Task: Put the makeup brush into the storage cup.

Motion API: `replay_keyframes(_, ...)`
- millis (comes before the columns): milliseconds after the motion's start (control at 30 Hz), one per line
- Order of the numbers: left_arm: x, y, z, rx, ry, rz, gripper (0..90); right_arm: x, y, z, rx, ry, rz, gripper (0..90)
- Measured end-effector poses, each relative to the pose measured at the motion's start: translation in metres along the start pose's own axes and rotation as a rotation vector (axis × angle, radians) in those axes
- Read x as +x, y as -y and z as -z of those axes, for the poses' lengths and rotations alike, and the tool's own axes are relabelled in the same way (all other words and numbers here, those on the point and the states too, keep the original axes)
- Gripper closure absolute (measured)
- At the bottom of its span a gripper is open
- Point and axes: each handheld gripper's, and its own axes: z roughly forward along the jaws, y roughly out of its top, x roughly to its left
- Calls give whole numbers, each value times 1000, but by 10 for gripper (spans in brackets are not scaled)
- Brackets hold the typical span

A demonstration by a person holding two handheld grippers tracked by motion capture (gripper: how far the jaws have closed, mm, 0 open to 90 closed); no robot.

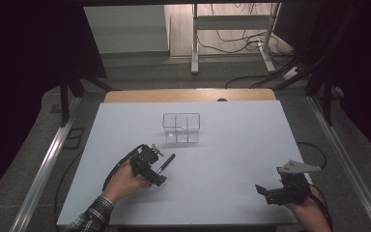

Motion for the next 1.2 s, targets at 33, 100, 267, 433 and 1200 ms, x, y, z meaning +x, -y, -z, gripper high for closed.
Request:
replay_keyframes(33, 0, 1, -3, 11, -8, -2, 0, 0, 0, 0, 1, 0, 0, 0)
replay_keyframes(100, 0, 1, -6, 20, -15, -1, 1, 0, 0, 0, 4, 0, 2, 0)
replay_keyframes(267, 1, 2, -10, 38, -10, 6, 50, 0, 0, 0, 5, 0, 4, 0)
replay_keyframes(433, -1, 3, -5, 41, 17, -5, 194, 1, 0, -1, 10, 1, 5, 0)
replay_keyframes(1200, 2, 8, 7, 4, 96, -8, 773, 2, 1, -2, 13, -14, 8, 0)
